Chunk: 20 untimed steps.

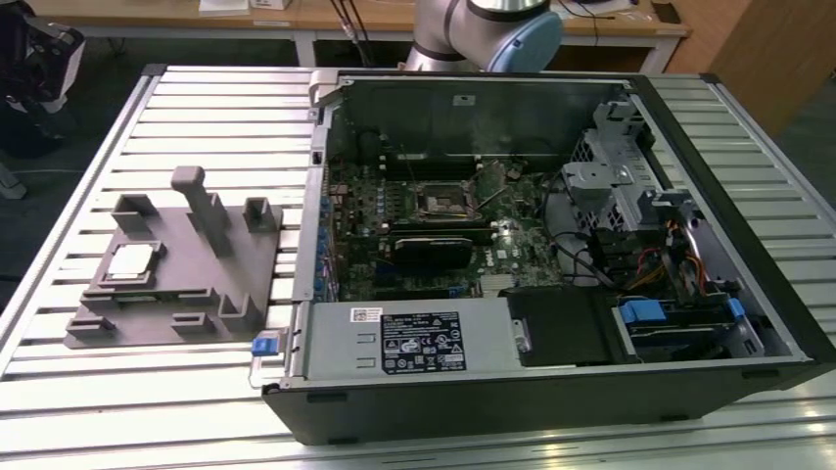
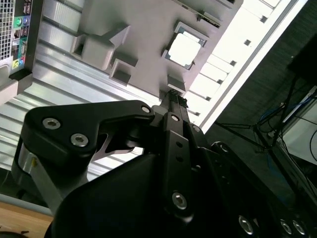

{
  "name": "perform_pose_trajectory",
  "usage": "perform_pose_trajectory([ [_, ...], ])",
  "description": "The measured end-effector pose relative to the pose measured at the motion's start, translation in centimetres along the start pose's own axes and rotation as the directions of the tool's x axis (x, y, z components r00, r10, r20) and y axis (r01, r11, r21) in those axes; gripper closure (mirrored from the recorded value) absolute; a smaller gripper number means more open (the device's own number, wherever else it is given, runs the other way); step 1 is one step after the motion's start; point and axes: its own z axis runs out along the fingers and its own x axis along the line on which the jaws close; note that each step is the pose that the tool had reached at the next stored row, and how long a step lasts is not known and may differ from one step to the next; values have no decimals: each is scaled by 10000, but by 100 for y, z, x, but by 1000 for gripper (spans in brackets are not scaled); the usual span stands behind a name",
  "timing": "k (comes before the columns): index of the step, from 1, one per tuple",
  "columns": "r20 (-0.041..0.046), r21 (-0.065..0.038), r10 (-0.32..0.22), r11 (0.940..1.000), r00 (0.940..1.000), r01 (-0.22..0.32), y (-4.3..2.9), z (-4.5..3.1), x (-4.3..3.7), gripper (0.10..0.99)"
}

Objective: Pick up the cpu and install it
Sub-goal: 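Pick up the cpu and move it towards the insertion slot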

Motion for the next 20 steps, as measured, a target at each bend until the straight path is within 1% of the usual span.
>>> perform_pose_trajectory([
  [3,0,-1,0,10000,10000,0,-3,2,37,980],
  [6,-5,-1,0,10000,10000,0,-4,7,46,980],
  [14,-7,0,1,10000,10000,-1,-5,29,50,980],
  [20,-7,-1,1,10000,10000,-1,-7,64,51,980],
])
